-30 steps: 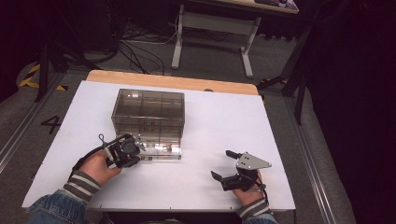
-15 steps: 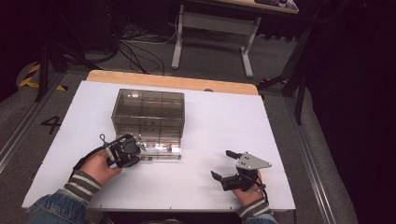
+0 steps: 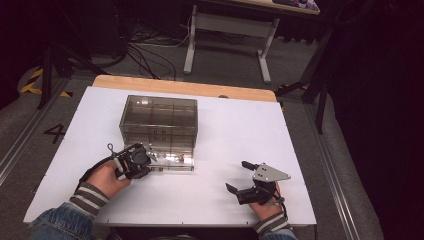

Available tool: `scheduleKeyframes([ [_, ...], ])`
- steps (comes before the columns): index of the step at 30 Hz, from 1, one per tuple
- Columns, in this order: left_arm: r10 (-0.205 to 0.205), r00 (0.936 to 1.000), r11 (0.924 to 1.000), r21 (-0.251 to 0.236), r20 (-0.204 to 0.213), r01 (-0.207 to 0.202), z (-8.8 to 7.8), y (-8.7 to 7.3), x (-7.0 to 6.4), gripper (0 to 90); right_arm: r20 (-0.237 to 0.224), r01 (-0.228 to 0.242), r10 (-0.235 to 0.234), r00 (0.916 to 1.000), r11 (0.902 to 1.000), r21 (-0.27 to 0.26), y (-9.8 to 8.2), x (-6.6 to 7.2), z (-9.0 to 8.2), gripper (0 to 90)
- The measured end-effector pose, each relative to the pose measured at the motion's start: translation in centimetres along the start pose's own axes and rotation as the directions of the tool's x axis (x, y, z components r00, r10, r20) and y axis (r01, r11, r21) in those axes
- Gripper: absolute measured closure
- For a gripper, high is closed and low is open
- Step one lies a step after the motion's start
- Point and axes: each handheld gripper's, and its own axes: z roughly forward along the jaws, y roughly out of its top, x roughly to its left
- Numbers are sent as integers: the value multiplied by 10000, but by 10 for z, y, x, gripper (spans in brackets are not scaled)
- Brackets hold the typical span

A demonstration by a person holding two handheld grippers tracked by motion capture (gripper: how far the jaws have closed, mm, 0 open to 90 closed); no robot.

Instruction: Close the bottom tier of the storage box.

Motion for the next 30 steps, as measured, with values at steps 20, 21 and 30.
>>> scheduleKeyframes([
  [20, -539, 9980, 9977, -427, -339, 525, 2, 7, 10, 898, -17, 10, -10, 10000, 10000, 19, 0, 0, 0, 49],
  [21, -593, 9977, 9973, -450, -328, 578, 2, 7, 10, 898, -16, 12, -12, 10000, 10000, 20, 0, 0, 0, 49],
  [30, -1017, 9937, 9916, -845, -477, 975, 4, 11, 18, 898, -7, 12, -12, 10000, 10000, 31, 0, 0, 1, 49],
])
